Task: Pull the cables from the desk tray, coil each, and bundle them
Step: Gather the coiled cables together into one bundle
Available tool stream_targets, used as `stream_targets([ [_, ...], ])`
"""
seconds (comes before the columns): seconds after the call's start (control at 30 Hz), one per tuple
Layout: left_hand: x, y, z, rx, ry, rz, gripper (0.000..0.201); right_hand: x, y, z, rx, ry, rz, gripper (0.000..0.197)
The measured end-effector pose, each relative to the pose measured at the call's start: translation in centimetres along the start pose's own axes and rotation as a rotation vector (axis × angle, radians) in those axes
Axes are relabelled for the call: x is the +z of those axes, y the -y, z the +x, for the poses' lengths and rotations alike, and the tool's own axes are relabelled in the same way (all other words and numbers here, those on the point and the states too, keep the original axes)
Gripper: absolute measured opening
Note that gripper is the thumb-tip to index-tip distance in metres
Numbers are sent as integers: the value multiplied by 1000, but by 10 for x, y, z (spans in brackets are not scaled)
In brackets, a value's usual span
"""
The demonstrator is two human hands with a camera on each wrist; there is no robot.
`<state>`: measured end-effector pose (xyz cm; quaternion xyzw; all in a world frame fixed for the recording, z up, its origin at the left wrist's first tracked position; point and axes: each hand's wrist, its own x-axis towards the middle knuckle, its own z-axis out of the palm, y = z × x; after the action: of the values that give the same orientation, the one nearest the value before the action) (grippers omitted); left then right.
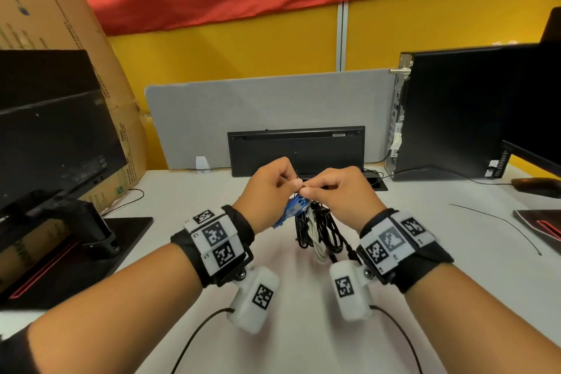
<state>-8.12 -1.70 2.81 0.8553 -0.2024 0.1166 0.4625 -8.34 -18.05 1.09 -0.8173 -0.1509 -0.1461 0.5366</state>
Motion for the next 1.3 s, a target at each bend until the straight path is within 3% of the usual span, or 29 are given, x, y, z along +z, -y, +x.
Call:
stream_targets([
  [0.47, 9, 9, 43, -66, -29, -101, 18, 3, -25, 42, -10, -63, 34, 8],
  [0.63, -12, 34, 67, -268, -86, -214, 21, 0, -46, 50, 9, -101, 28, 6],
  [0.73, -27, 72, 78, -361, -84, 64, 16, 0, -56, 51, 9, -133, 48, 10],
  [0.83, -27, 108, 80, -469, 138, 585, 18, -2, -62, 53, 3, -112, -9, 9],
  [0.9, -21, 125, 77, -488, 286, 798, 23, -4, -64, 54, 4, -92, -44, 7],
  [1.07, -9, 144, 73, -449, 426, 943, 39, -10, -63, 51, 7, -74, -49, 7],
  [1.17, -2, 137, 69, -435, 458, 1048, 32, -12, -60, 49, 11, -54, -69, 8],
  [1.23, 2, 130, 67, -462, 419, 932, 25, -13, -59, 46, 13, -42, -75, 10],
  [1.3, 2, 119, 67, -485, 345, 624, 26, -14, -57, 44, 23, -31, -73, 10],
])
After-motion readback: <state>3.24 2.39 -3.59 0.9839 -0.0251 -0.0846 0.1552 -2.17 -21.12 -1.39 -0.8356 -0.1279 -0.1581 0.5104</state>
